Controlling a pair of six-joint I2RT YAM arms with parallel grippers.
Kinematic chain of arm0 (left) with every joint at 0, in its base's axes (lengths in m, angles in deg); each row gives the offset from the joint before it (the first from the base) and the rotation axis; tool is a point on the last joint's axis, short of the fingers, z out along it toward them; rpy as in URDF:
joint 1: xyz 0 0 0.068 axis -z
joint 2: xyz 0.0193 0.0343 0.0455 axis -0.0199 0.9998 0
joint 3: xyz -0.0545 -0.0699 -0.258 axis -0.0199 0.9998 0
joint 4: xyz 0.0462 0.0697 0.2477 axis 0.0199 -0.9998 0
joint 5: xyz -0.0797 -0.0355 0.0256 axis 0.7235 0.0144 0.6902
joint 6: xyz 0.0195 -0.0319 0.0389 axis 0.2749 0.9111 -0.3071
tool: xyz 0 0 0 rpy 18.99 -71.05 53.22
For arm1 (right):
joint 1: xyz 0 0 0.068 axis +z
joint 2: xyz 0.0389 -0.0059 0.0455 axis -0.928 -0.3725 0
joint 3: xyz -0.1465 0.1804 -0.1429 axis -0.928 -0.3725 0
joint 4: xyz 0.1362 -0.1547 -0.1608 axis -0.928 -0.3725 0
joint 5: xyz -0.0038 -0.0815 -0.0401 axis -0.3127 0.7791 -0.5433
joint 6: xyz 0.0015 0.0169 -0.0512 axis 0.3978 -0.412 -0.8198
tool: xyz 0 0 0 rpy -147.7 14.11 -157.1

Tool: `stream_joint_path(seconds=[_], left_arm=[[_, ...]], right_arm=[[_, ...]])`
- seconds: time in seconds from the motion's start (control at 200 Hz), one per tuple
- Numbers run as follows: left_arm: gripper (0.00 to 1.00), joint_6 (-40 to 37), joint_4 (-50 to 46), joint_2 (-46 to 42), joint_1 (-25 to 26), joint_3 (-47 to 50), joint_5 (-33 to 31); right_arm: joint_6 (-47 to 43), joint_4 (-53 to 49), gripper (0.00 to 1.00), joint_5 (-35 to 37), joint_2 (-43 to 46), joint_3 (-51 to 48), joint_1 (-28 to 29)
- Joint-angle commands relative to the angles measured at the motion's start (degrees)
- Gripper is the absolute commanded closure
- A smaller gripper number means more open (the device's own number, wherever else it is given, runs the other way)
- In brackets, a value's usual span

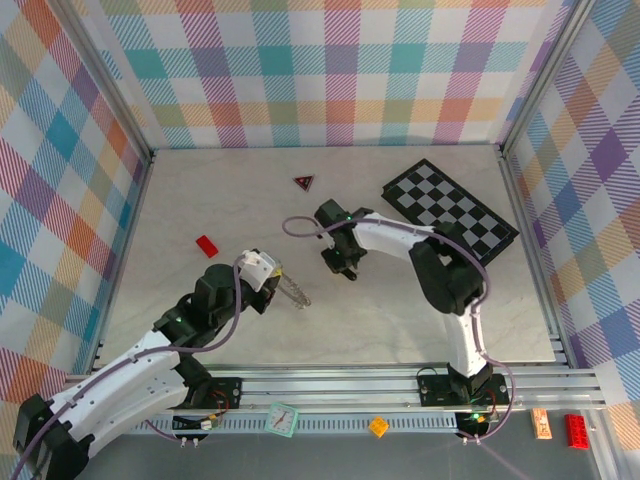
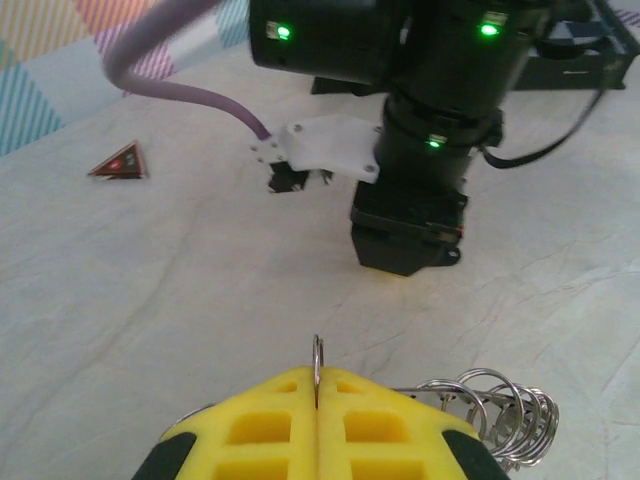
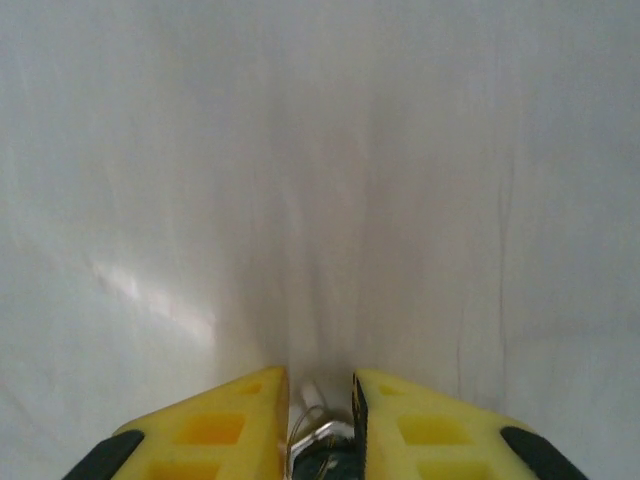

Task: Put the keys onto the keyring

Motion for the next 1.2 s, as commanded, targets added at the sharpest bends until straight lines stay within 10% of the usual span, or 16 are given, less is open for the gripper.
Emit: stream_joint_path(seconds=[0.0,0.54,1.195], left_arm=[[1.0,0.73,6.05,1.41,-0.61,-0.78,4.06],[1.0,3.79,15.29,6.84,-0.54,1.6,6.12],[1.0,3.68,16.42,9.11,-0.53,1.44,10.35]], right_arm=[[3.05,-4.03,0.76,0.76,4.93,-7.04,0.73],[17.78,-4.96,0.47,2.93,20.78,-14.84,1.38],[15.12,-7.45,0.66,4.51,16.48,-18.21,3.15]])
